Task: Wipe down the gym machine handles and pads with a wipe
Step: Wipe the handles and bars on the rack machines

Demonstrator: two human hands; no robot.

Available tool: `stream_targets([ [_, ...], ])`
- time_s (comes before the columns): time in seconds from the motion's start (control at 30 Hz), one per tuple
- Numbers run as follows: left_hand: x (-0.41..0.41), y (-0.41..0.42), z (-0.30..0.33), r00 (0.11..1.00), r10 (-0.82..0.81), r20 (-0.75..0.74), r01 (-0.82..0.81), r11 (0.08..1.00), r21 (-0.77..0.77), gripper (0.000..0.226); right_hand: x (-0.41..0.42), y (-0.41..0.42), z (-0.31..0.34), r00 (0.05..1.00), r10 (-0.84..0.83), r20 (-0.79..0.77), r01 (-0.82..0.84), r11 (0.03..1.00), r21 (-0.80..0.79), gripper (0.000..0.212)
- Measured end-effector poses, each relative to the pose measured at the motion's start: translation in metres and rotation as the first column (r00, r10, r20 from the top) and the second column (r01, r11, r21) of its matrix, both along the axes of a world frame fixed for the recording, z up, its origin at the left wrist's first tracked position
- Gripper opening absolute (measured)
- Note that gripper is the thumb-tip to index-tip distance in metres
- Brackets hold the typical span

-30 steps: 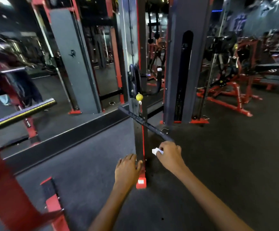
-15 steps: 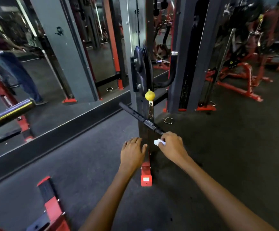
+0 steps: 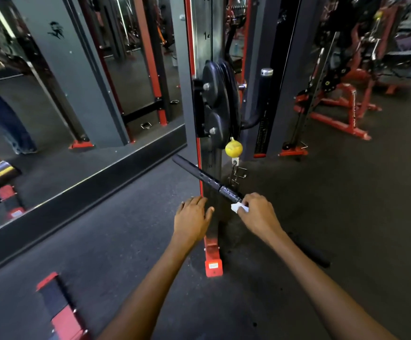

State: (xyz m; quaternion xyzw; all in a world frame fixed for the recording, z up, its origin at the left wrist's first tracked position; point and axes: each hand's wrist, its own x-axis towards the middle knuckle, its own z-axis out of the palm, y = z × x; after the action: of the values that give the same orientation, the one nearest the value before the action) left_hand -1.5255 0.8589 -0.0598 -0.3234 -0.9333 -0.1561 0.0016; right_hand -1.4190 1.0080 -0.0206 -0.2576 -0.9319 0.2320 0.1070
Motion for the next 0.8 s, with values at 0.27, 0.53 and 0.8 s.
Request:
stream_targets([
  [0.27,-0.048,-0.017,0.001,0.999,-0.041,-0.017,0.041,0.999,-0.031,0.049,-0.029,-0.019,-0.009,0.999,-0.04,-0.013,0.039,0.996,-0.076,0.026],
  [0.53,-0.191,0.0,0.002,0.988,-0.131,-0.088,0.13,0.991,-0.015,0.059,-0.107,-0.035,-0.014,0.994,-0.107,-0.018,0.104,0.989,-0.105,0.027],
  [0.8,-0.319,0.022,-0.011,0.814,-0.579,0.057,0.579,0.798,-0.166,0.078,-0.173,-0.047,-0.026,0.879,-0.428,-0.209,0.38,0.894,-0.237,0.015],
])
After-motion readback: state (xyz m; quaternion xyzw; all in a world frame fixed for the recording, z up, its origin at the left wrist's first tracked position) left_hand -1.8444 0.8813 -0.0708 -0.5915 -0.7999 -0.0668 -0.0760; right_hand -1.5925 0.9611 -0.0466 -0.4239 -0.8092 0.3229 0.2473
